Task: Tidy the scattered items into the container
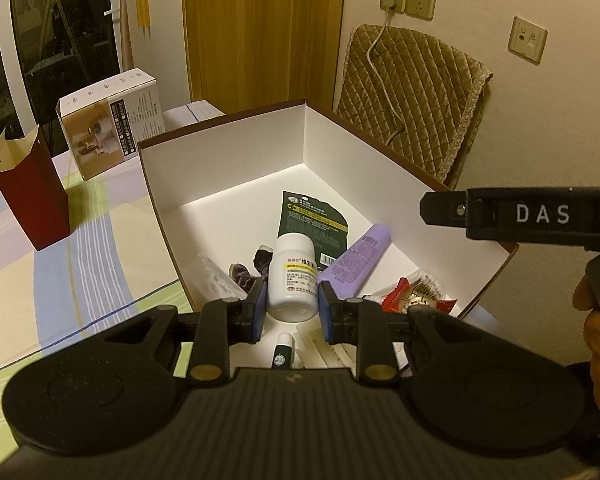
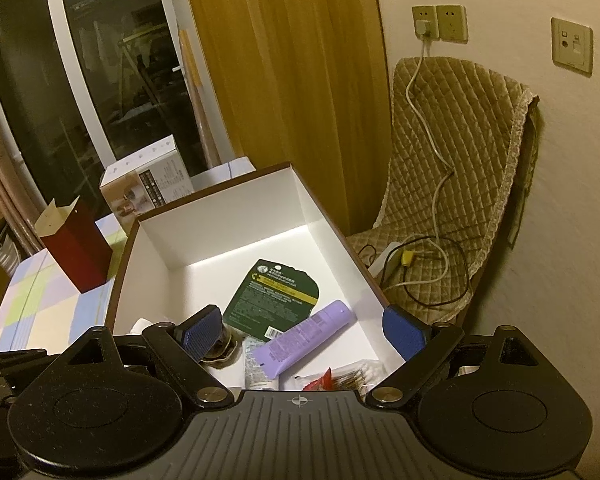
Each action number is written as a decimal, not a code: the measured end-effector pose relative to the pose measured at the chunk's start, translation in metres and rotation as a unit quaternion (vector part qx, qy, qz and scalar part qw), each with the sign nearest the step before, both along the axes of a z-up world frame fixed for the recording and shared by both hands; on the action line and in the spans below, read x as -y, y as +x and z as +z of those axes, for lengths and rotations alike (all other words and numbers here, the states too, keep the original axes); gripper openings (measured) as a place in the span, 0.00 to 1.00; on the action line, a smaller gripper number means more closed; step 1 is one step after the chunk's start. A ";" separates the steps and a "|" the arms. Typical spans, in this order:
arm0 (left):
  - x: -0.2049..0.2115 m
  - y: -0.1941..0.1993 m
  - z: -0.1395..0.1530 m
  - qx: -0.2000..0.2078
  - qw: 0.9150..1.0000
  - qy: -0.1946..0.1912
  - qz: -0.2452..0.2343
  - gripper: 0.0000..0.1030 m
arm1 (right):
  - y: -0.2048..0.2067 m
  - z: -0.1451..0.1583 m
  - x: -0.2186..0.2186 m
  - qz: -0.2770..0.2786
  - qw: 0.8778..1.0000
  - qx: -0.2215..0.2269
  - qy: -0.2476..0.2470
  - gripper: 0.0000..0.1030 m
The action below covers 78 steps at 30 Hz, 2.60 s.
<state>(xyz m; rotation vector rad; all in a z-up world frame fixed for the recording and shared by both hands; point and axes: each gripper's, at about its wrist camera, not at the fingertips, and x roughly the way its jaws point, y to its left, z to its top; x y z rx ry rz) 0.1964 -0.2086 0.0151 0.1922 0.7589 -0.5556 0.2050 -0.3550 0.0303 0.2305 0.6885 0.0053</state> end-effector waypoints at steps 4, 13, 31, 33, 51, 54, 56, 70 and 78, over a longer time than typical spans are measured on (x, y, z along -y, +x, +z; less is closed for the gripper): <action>0.000 0.000 -0.001 0.001 1.000 0.000 -0.001 0.22 | 0.000 -0.001 0.001 -0.002 1.000 -0.002 0.002 0.90; 0.002 0.003 0.000 0.003 1.000 0.001 -0.003 0.22 | 0.001 -0.001 0.003 -0.006 1.000 -0.003 0.009 0.90; 0.000 0.003 0.002 0.005 1.000 0.003 0.002 0.22 | 0.000 -0.001 0.003 -0.006 1.000 -0.003 0.009 0.90; 0.000 0.003 0.001 0.005 1.000 0.003 0.002 0.22 | 0.000 -0.001 0.003 -0.006 1.000 -0.003 0.009 0.90; -0.005 0.001 -0.001 0.003 1.000 0.009 0.014 0.36 | 0.000 -0.001 0.003 -0.006 1.000 -0.003 0.008 0.90; -0.006 0.000 -0.001 0.003 1.000 0.009 0.014 0.36 | 0.000 -0.001 0.003 -0.006 1.000 -0.003 0.008 0.90; -0.006 0.000 -0.001 0.004 1.000 0.009 0.014 0.36 | 0.000 -0.001 0.003 -0.006 1.000 -0.003 0.008 0.90; -0.007 0.000 -0.001 0.001 1.000 0.011 0.017 0.61 | 0.000 0.000 0.002 -0.006 1.000 -0.002 0.007 0.90; -0.009 -0.002 0.003 0.014 1.000 0.007 0.024 0.99 | -0.001 0.001 0.000 -0.003 1.000 0.003 0.001 0.90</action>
